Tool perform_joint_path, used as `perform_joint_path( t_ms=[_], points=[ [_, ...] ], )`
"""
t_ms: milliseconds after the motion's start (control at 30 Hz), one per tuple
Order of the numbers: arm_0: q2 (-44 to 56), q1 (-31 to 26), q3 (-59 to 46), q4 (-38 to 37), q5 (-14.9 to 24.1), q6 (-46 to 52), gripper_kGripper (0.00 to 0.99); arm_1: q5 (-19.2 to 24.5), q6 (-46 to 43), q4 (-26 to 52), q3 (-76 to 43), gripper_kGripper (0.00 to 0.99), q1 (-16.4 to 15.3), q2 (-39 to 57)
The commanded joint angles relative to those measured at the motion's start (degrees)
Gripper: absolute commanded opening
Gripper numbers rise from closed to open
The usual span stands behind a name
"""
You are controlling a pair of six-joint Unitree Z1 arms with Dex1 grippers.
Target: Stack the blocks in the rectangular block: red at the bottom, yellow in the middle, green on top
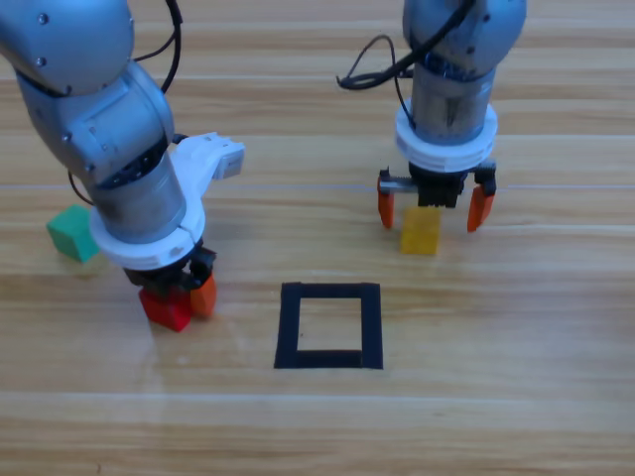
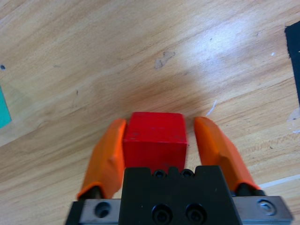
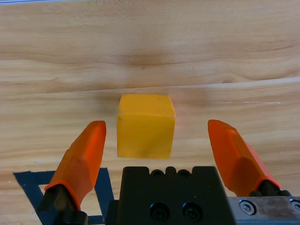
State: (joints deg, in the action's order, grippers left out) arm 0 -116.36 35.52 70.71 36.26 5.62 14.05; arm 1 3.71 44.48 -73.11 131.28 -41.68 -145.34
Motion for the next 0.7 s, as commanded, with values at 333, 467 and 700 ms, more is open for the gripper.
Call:
perform_joint_path(
  t_ms=[333, 467, 700],
  points=[
    [-2.0, -2.0, 0.0, 0.1, 1.3, 6.7, 0.063, -4.3, -1.2, -0.5, 0.6, 0.801, 1.7, -5.7],
    [-3.3, 2.0, 2.2, 0.9, 1.3, 15.2, 0.04, -4.9, -1.9, -0.5, 1.3, 0.428, 1.7, -6.5],
    [-7.9, 8.3, 9.1, 5.4, 1.0, 28.3, 0.037, -4.4, -3.1, -0.8, 0.2, 0.0, 1.7, -4.5]
  ],
)
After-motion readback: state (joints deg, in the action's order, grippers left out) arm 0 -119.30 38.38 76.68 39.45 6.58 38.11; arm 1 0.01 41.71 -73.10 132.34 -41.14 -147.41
